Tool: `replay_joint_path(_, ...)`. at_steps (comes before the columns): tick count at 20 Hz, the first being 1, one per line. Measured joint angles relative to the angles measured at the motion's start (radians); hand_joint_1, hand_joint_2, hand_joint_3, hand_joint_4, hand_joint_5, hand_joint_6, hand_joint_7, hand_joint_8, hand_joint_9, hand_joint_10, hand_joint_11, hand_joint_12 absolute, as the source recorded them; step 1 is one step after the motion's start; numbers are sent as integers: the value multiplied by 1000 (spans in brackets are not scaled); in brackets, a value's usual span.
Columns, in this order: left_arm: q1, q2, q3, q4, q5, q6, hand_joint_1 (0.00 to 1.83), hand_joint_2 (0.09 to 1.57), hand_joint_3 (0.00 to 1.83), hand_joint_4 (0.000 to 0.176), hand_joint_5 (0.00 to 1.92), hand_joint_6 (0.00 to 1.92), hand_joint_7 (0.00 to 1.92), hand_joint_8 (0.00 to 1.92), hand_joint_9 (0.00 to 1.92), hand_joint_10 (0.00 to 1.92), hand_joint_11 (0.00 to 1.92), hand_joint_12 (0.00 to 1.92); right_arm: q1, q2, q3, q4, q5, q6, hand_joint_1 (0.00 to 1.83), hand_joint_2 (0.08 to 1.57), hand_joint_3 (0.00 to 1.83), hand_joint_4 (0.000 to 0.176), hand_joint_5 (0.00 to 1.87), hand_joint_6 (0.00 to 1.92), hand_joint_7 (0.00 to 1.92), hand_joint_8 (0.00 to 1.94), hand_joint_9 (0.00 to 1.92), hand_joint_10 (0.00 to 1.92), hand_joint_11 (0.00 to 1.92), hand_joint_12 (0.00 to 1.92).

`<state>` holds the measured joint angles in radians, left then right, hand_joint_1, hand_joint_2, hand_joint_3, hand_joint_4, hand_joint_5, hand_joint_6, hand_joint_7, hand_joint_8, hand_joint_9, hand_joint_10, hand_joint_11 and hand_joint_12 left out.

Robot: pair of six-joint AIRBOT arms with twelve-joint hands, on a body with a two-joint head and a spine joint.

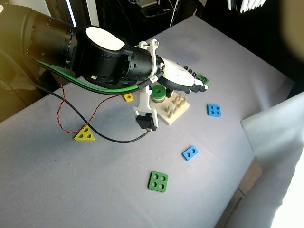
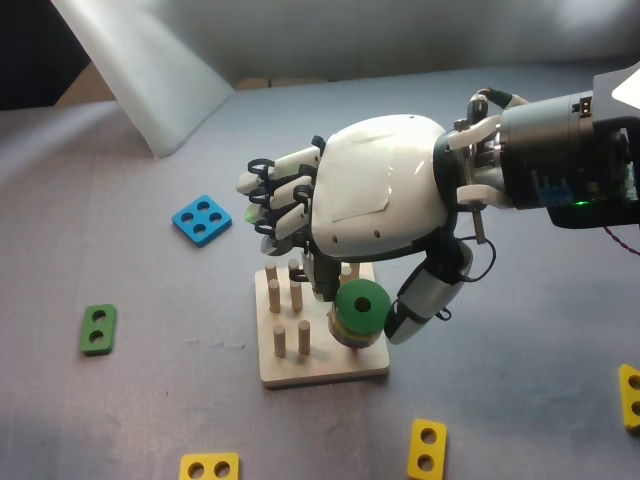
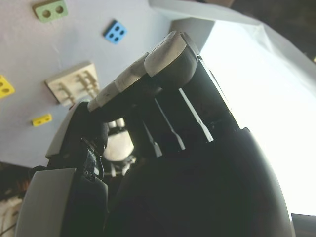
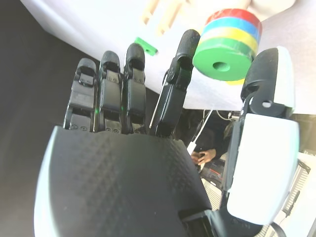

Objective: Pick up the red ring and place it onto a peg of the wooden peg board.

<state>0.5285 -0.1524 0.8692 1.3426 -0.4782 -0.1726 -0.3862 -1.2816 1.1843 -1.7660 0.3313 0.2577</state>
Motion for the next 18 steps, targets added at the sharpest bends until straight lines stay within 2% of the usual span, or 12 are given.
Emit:
replay_joint_path(2,0,0,1,0,-2,0,528,1559,1,0,923,1921,1109,1921,1141,1921,1198,1921,0,-3,0,0,0,0,1091,991,0,176,1280,473,405,0,167,0,0,0)
replay_joint_path(4,0,0,3,0,-2,0,557,1552,0,0,926,1921,1117,1921,1133,1921,1185,1921,-6,-11,0,-2,-2,-1,1083,1001,2,176,1238,555,420,4,186,7,0,0)
replay_joint_path(9,0,0,5,0,-3,0,534,1561,2,0,906,1921,1098,1921,1119,1921,1176,1921,-12,-24,0,-3,-5,-1,1081,999,0,176,1239,550,446,11,193,8,0,0)
replay_joint_path(11,0,0,5,0,-3,0,513,1561,2,0,919,1921,1111,1921,1123,1921,1170,1921,-18,-30,2,-3,-10,-7,1049,1035,4,176,1133,712,421,7,187,3,0,0)
replay_joint_path(12,0,0,5,0,-3,0,509,1562,2,0,920,1921,1112,1921,1123,1921,1168,1921,-18,-32,6,-2,-10,-7,847,912,0,176,1060,329,414,2,179,5,0,0)
replay_joint_path(13,0,0,5,0,-4,0,516,1563,2,0,903,1921,1101,1921,1121,1921,1163,1921,-18,-33,7,-2,-11,-7,776,868,0,176,1037,119,386,4,157,5,0,0)
replay_joint_path(15,0,0,5,0,-4,0,537,1560,0,0,910,1921,1106,1921,1136,1921,1180,1921,-24,-36,13,-1,-15,-8,666,823,0,176,963,7,280,0,132,0,0,0)
replay_joint_path(16,0,0,5,0,-4,0,520,1563,2,0,911,1921,1108,1921,1131,1921,1181,1921,-29,-36,15,2,-16,-7,566,807,0,176,814,1,236,0,115,0,0,0)
replay_joint_path(18,0,0,5,0,-4,0,518,1565,2,0,917,1921,1110,1921,1133,1921,1181,1921,-32,-38,18,0,-17,-8,514,771,0,176,521,0,210,0,115,2,0,0)
